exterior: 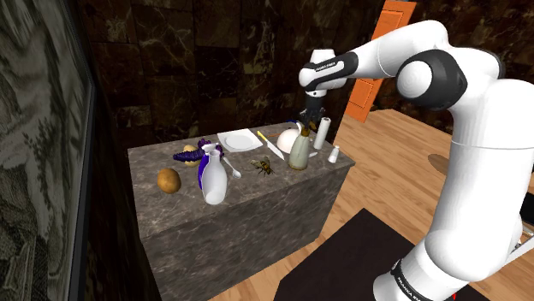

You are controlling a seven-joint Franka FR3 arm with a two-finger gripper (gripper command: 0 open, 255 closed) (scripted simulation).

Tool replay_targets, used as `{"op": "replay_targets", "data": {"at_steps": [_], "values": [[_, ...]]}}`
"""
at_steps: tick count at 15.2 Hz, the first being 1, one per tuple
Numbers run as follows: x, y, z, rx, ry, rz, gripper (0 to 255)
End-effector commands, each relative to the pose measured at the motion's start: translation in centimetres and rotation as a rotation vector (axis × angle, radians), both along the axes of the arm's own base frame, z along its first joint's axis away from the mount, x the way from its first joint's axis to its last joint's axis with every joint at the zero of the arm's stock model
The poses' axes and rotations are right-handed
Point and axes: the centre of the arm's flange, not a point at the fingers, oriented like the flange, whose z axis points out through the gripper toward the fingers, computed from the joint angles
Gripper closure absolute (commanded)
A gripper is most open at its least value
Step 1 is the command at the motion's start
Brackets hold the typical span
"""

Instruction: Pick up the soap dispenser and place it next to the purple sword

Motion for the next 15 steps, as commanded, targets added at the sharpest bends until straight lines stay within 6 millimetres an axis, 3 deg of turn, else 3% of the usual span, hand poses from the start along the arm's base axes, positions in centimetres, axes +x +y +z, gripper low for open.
{"op": "replay_targets", "data": {"at_steps": [1, 15], "values": [[0.0, 0.1, 1.3, 0.0, 0.0, 0.0, 255], [0.0, 0.1, 8.6, 0.0, 0.0, 0.0, 255]]}}
